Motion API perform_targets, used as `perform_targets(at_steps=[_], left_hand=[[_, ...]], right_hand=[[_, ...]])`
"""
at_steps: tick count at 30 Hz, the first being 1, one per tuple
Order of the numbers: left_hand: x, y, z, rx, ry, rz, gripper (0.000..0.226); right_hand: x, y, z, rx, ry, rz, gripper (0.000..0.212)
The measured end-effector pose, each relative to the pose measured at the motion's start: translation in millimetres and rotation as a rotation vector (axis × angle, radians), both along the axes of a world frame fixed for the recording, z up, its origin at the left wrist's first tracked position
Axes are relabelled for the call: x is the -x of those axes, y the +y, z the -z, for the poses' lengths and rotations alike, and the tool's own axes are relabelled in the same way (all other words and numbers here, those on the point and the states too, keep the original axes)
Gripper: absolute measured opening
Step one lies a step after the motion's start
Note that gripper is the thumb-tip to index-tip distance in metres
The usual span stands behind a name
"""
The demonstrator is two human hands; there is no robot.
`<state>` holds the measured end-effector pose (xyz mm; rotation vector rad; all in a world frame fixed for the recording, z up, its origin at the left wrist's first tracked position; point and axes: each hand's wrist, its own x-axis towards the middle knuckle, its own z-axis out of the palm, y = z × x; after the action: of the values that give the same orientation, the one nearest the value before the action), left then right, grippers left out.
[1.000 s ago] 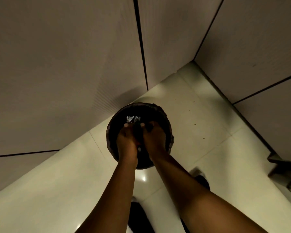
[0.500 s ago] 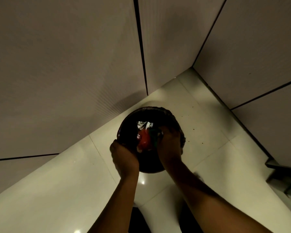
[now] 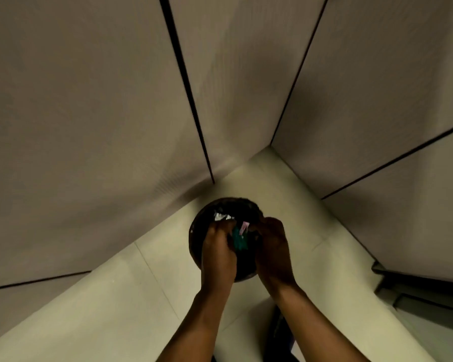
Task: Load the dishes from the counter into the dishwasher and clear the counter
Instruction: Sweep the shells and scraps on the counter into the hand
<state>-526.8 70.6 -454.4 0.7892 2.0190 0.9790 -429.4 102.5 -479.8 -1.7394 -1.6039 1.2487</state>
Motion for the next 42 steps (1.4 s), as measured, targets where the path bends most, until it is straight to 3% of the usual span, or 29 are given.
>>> perform_targets(at_steps=[3, 5, 9, 12, 15, 19, 23, 28, 31, 35, 39, 42], left_hand=[[-6.7, 16.8, -66.1, -0.006, 0.028, -0.048, 0.025], [-14.4, 23.4, -108.7, -0.029, -0.026, -0.111, 0.021], [-32.6, 42.6, -221.9, -0.279, -0.047, -0.012, 0.021], [-39.0, 60.5, -312.6, -0.485, 0.011, 0.096, 0.028], [-36.3, 82.6, -389.9, -0.63, 0.059, 0.13, 0.018], [-14.7, 132.5, -448.8, -0.662, 0.166, 0.047, 0.016], [15.2, 205.2, -468.3, -0.67, 0.352, -0.029, 0.013], [60.1, 313.2, -441.1, -0.389, 0.687, -0.007, 0.04], [80.2, 370.2, -427.7, -0.227, 0.793, 0.052, 0.05], [92.5, 437.4, -430.3, -0.295, 0.622, 0.103, 0.039], [82.4, 482.1, -446.8, -0.36, 0.398, 0.046, 0.044], [75.4, 494.9, -447.2, -0.381, 0.244, -0.014, 0.051]], right_hand=[[-15.1, 15.9, -78.4, 0.068, 0.117, 0.175, 0.025], [-21.3, 15.8, -118.9, -0.014, 0.087, 0.153, 0.027], [-33.3, 27.9, -211.9, -0.115, 0.103, 0.142, 0.023], [-34.0, 41.7, -303.1, -0.275, 0.105, 0.118, 0.029], [-38.3, 64.1, -383.2, -0.454, 0.07, 0.096, 0.029], [-53.9, 115.8, -450.4, -0.675, 0.039, 0.203, 0.023], [-71.9, 200.9, -484.0, -0.798, -0.093, 0.251, 0.016], [-99.2, 328.9, -470.6, -0.692, -0.506, 0.196, 0.071], [-112.9, 396.1, -459.5, -0.583, -0.604, 0.131, 0.075], [-125.5, 475.6, -459.0, -0.538, -0.6, 0.113, 0.069], [-107.5, 532.7, -456.0, -0.353, -0.644, 0.051, 0.07], [-69.0, 538.9, -446.3, -0.347, -0.72, -0.013, 0.073]])
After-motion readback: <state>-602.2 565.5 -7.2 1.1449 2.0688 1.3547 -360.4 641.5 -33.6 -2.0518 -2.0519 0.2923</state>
